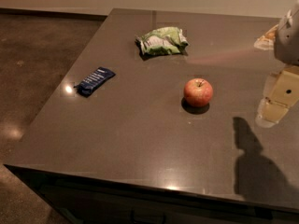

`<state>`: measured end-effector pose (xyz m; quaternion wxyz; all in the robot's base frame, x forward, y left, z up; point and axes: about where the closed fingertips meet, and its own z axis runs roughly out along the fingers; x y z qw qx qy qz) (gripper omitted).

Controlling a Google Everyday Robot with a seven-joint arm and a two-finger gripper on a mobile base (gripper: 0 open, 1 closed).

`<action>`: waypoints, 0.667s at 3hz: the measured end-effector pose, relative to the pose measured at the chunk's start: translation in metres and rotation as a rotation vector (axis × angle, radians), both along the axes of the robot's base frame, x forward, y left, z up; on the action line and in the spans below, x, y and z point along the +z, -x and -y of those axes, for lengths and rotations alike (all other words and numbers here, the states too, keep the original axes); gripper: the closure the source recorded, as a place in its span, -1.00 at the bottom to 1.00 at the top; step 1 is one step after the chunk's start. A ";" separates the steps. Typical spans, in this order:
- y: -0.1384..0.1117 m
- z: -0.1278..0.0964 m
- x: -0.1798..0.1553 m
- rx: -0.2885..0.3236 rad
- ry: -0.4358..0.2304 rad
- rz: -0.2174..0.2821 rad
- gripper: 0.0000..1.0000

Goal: Move apple near green jalapeno chip bag

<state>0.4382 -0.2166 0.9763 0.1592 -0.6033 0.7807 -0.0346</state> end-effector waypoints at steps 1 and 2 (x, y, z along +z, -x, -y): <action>0.000 0.000 0.000 0.000 0.000 0.000 -1.00; -0.020 -0.010 -0.011 -0.010 -0.026 0.002 -1.00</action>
Offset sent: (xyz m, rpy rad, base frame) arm 0.0388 0.0180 -0.0235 0.0494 0.0141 -0.0151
